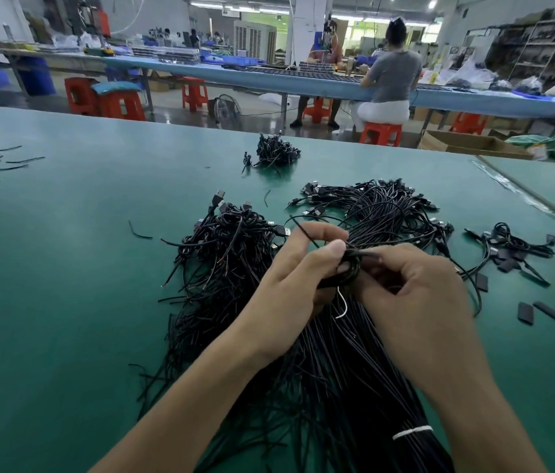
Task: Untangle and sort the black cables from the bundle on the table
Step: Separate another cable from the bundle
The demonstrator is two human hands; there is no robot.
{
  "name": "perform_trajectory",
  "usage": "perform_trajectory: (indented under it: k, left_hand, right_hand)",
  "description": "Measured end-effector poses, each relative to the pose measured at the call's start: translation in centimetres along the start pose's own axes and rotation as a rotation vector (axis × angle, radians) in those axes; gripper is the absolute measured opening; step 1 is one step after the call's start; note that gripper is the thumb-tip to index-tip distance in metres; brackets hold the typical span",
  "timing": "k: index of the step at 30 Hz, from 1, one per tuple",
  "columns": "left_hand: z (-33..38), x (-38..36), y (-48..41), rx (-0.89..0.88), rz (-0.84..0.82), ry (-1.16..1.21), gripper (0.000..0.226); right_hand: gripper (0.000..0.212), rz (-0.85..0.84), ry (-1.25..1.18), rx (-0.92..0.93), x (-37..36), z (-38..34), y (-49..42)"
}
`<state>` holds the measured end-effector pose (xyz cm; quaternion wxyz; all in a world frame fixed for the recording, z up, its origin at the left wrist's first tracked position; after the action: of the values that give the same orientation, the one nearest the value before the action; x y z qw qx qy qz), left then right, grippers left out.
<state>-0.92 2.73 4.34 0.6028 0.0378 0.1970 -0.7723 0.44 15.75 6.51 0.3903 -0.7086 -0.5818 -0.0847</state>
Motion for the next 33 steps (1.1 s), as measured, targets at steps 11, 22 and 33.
perform_trajectory:
  k: [11,22,33]
  left_hand:
    - [0.0,1.6,-0.3,-0.126,0.271,-0.036,0.046]
    - [-1.7,2.9,-0.3,0.250,0.195,-0.334,0.058]
    - [-2.6,1.5,0.6,0.621,-0.040,0.128,0.035]
  right_hand:
    - [0.010,-0.036,0.202,0.138,-0.7,-1.9,0.8]
    - [0.010,-0.068,0.448,0.377,-2.0,-3.0,1.7]
    - [0.016,-0.178,0.164,0.291,-1.5,-1.3,0.5]
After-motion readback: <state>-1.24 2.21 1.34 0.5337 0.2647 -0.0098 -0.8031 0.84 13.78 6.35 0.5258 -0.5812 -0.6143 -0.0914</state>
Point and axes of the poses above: each hand's wrist, its own y-axis away from the middle knuckle, its own x-axis out of the back of the hand, z = x × y, the point moved 5 cm from there along -y, towards the middle knuckle, and after that the axes turned 13 degrees about y, right-handed, at the moved point
